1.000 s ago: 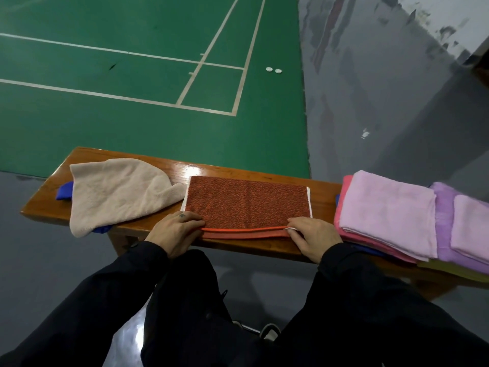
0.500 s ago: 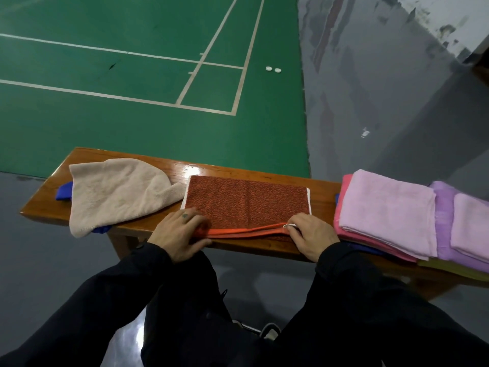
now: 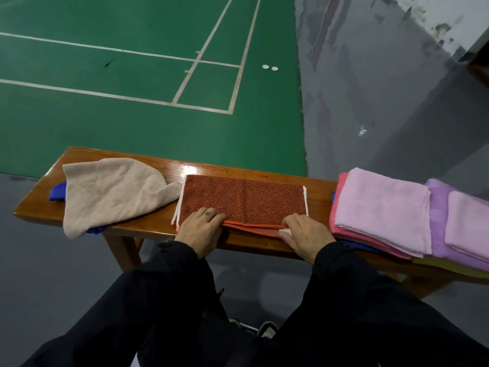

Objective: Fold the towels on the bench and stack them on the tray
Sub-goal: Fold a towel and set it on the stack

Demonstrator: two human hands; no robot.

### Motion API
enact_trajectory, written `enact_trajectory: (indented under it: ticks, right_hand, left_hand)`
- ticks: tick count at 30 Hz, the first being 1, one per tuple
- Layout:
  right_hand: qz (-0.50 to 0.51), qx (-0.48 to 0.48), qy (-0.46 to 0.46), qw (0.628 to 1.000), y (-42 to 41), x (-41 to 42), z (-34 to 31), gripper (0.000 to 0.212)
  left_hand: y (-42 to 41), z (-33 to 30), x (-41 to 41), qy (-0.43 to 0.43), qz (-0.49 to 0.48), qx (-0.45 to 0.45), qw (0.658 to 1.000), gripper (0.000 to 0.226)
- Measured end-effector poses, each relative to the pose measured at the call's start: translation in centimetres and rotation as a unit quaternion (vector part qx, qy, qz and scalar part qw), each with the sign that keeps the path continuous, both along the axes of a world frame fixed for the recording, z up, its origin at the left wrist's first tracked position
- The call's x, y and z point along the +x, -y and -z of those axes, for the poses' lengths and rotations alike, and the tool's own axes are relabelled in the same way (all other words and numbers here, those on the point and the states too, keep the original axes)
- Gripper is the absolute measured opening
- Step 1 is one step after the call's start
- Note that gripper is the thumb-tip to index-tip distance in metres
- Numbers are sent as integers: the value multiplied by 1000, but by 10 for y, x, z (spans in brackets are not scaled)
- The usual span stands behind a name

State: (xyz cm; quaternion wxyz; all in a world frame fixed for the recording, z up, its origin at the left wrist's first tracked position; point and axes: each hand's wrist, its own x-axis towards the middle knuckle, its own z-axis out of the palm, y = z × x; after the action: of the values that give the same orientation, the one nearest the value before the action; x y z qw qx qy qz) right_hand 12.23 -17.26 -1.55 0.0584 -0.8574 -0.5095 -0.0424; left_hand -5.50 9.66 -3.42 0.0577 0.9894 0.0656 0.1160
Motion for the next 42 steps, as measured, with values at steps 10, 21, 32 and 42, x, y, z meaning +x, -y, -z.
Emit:
enact_trajectory:
  ticks: [10,21,32,42]
  right_hand:
    - [-9,97,71,993,-10,-8,2,24]
    - [116,-18,-204,972,-34,67,-75,20]
    - [111,91,-29,989,-47,57,-43,31]
    - [-57,151,71,984,6,21,5,31]
  left_hand:
    - [-23,-11,-10,4,-1,-10,1000,30]
    - [-83,-61,3,-23,-77,-145,986,20]
    - [-88,-42,34,64,-120,-153,979,38]
    - [-74,-20,-28,95,-47,-92,990,36]
